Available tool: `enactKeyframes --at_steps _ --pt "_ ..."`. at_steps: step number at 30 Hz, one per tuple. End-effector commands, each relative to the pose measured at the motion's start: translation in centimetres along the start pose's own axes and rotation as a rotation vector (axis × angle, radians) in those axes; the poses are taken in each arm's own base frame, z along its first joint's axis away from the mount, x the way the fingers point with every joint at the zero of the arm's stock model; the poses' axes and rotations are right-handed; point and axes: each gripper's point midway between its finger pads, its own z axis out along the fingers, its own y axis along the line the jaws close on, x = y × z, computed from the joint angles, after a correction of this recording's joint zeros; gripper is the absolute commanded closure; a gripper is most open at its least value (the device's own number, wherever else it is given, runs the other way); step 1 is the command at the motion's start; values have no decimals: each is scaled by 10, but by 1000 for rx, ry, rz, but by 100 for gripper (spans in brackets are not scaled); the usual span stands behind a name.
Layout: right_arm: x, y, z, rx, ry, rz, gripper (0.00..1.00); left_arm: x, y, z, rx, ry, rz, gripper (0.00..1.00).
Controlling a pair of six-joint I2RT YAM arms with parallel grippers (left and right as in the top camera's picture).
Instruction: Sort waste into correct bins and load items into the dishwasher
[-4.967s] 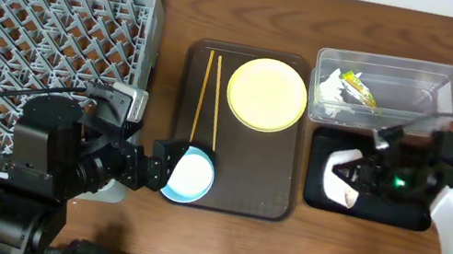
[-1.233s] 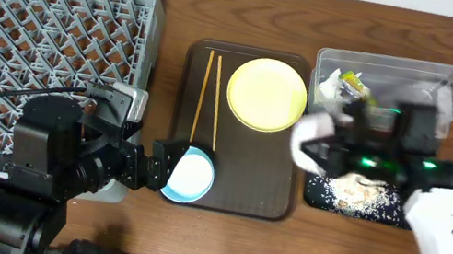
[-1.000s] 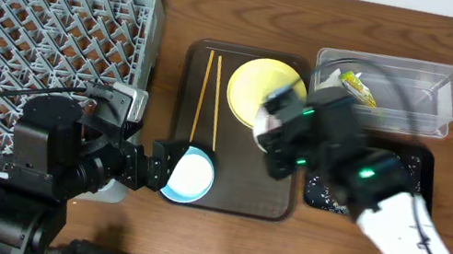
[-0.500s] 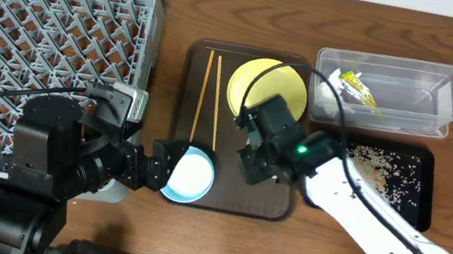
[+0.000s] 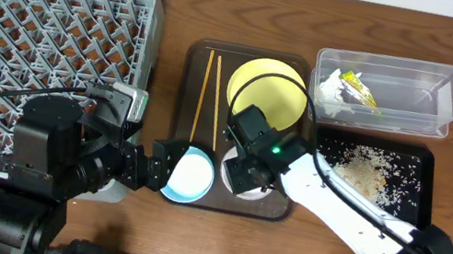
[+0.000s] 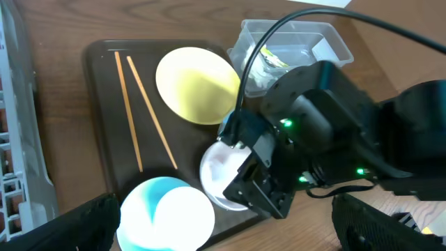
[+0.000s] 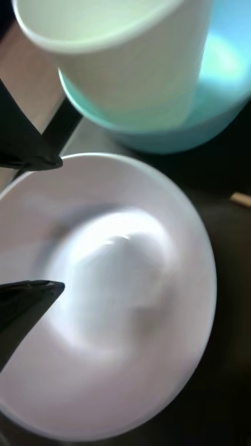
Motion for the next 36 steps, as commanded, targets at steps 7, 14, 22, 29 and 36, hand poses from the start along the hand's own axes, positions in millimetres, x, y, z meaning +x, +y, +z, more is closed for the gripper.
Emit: enactKeyframes --at_steps 7,14,22,29,36 --pt "-46 -22 -104 -44 -294 102 51 -6 -1 -4 -5 -20 1 2" --pt "-36 -34 -144 -172 -337 125 60 0 -12 -4 62 10 -27 2" --pt "-23 19 -120 -296 -220 34 59 18 29 -10 -186 60 -139 2" --pt "-29 40 -58 -213 -135 51 56 9 82 -65 -604 -72 -278 3" --pt "-30 61 -2 -192 -76 7 57 20 89 -72 -661 -40 -276 2"
